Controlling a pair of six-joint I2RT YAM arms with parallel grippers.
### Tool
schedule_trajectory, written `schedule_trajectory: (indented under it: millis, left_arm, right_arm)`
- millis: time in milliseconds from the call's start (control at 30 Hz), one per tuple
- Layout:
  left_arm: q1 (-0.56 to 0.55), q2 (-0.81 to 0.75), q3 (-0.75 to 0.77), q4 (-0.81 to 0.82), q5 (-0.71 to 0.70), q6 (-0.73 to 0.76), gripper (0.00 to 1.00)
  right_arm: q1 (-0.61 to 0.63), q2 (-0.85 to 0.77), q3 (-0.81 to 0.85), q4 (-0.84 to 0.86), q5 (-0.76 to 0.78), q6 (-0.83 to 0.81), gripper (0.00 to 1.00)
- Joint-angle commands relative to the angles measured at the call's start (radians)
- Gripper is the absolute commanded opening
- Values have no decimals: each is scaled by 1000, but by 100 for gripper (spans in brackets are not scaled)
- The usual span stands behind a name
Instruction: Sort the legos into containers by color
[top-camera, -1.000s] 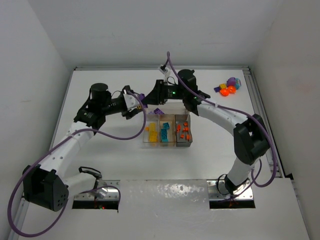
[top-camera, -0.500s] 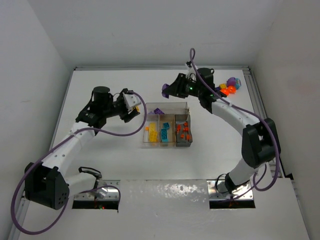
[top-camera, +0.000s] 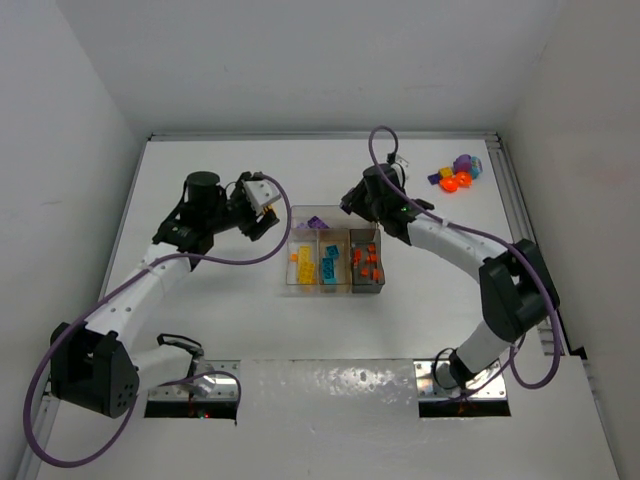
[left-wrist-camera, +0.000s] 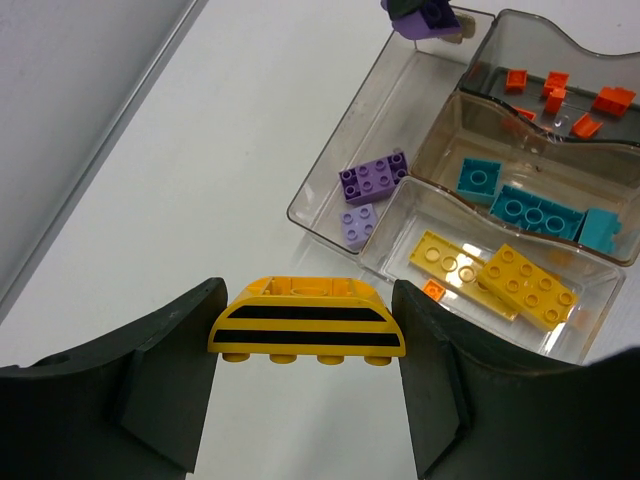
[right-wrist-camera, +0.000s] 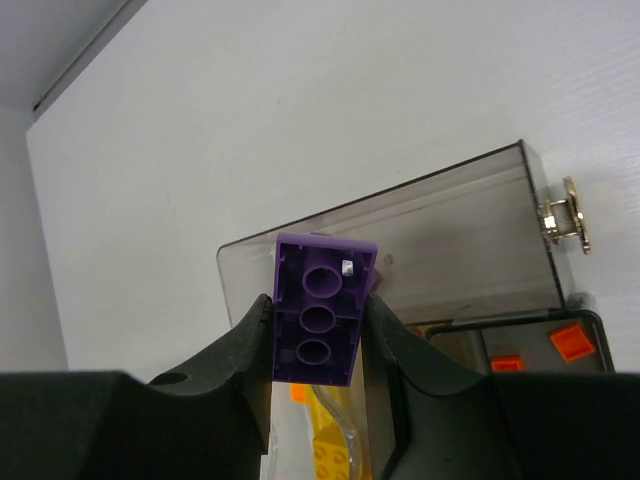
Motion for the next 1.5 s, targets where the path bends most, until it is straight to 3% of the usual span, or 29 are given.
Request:
schedule_trajectory:
  millis: [0,500,700,833,967,1133,1333,1467]
  left_arm:
    - [5,-17,-13,61,-5,-27,0]
    - [3,-25,-25,92,-27,-37,0]
    - [3,-25,-27,92,-24,-39,0]
    - [3,-22,-25,98,-24,-39,0]
    - [3,-20,-20,98,-19,-39,0]
    - [8,-28,-7,77,77,-86,0]
    - [14,-59,-20,-17,318,34,0]
    - [11,37,13,-84,255,73,0]
  right_arm:
    - [-7,31,23,18,131,123,3]
    - [1,165,32,-37,70,336,18]
    - [1,173,55,-29,62,290,47]
    - [1,168,57,-25,56,286,55]
    - [0,154,60,-8,61,252,57]
    - [10,102,72,113,20,-11,55]
    - [12,15,14,238,-68,-332,56]
    - [-8,-31,23,187,-190,-452,57]
